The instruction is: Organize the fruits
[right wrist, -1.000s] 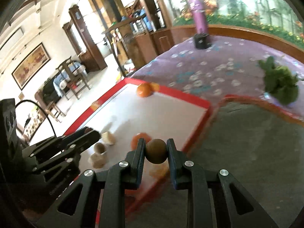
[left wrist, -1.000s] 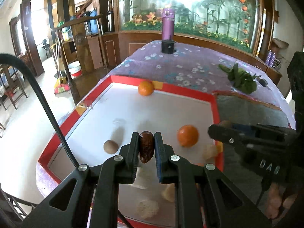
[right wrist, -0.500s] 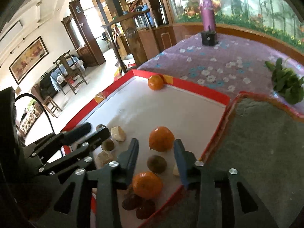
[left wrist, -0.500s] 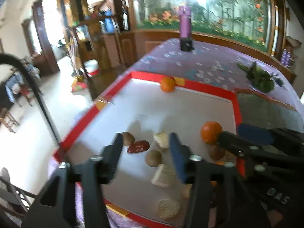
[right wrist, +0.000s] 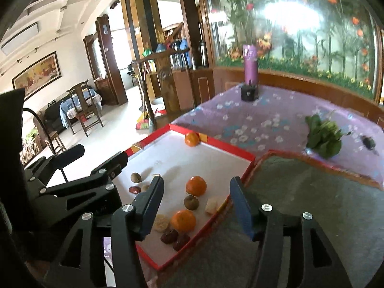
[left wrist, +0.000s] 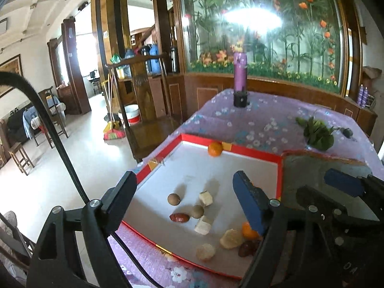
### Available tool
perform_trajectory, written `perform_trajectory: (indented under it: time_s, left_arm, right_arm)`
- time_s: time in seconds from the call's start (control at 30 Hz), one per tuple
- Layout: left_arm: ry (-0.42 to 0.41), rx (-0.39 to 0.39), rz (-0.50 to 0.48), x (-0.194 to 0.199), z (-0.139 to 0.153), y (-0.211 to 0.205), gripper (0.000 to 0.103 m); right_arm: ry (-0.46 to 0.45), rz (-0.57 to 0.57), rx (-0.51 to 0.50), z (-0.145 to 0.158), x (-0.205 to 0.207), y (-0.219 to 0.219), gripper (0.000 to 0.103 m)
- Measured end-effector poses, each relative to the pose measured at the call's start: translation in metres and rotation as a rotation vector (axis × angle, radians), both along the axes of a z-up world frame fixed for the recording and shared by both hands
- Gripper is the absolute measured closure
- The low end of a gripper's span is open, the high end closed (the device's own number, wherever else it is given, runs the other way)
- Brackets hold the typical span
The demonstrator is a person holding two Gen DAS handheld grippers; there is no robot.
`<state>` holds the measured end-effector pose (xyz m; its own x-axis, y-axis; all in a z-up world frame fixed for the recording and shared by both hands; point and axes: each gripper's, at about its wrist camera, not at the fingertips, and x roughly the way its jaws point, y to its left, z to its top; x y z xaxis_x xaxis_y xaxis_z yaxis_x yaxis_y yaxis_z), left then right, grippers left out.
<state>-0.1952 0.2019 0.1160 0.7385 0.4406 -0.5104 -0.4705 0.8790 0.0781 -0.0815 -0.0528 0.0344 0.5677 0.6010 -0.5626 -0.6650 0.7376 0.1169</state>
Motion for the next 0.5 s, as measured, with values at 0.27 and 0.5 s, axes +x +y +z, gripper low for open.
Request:
perform_trajectory:
  time_s: [0.27,0.5]
  left_arm:
    - [-0.055,0.029,-0.015,-0.020,0.024,-0.018,0.020]
    - [-0.070,0.050,-0.019,-0.030,0.033,-0.028,0.020]
  right_arm:
    - [-0.058,-0.022,0.043,0.026,-0.023,-0.026,0.040]
    - [-0.073,-0.034,0.066,0.036,-0.036,-0.041,0.039]
